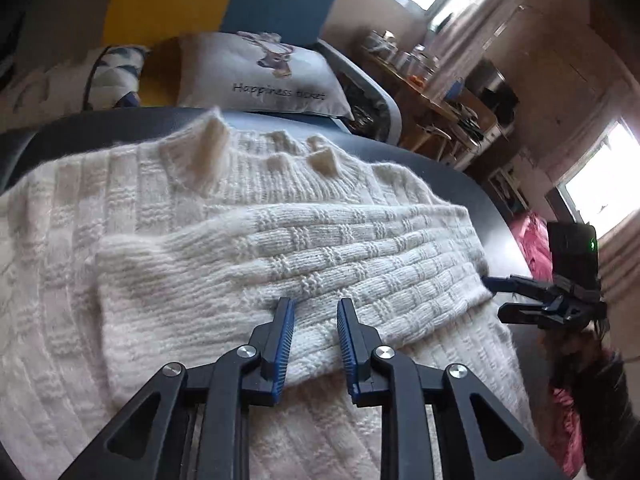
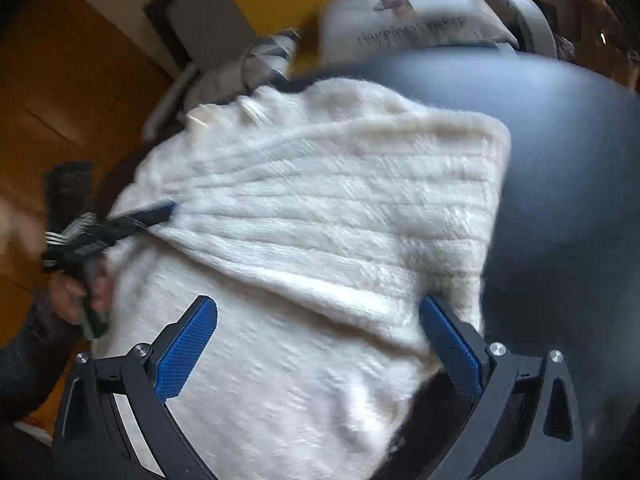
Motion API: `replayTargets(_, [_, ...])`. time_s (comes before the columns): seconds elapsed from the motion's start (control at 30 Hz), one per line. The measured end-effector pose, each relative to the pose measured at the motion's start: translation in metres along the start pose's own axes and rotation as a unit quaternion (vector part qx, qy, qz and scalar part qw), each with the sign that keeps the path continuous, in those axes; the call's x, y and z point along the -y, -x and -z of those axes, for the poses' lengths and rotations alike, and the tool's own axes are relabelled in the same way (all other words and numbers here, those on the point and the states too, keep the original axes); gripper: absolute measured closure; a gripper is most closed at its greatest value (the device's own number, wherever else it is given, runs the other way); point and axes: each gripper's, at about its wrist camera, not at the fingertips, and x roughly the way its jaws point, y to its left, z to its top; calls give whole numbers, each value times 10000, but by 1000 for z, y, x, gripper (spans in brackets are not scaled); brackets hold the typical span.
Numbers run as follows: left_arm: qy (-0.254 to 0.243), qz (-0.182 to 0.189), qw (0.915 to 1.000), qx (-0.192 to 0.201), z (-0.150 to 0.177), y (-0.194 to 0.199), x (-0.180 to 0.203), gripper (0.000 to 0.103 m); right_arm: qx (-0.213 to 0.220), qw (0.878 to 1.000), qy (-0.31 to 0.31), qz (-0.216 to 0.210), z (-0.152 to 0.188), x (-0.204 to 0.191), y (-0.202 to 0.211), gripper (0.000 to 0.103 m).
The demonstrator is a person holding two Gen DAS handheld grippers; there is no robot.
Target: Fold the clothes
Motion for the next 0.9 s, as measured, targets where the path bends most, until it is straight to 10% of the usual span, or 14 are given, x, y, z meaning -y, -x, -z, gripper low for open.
replayTargets(0.23, [-27, 239, 9995, 180, 13, 34, 8, 79, 711, 9958, -214, -532, 7, -15, 47, 0])
replayTargets(0.33, [-11, -402, 9992, -13, 16, 25, 6, 79, 433, 9924, -445, -1058, 17, -21, 38, 0])
replayTargets(0.43, [210, -402, 9989, -68, 22, 22, -4, 79, -186, 9958, -731, -515, 33, -12, 8, 1])
replayTargets(0.67, [-114, -191, 9997, 62, 47, 48, 16, 79, 438, 9911, -886, -888, 53, -31, 45, 2])
replayTargets(0.9, [228, -68, 9997, -46, 80, 54, 2, 79, 8, 9993, -365, -63, 83, -61, 14, 2])
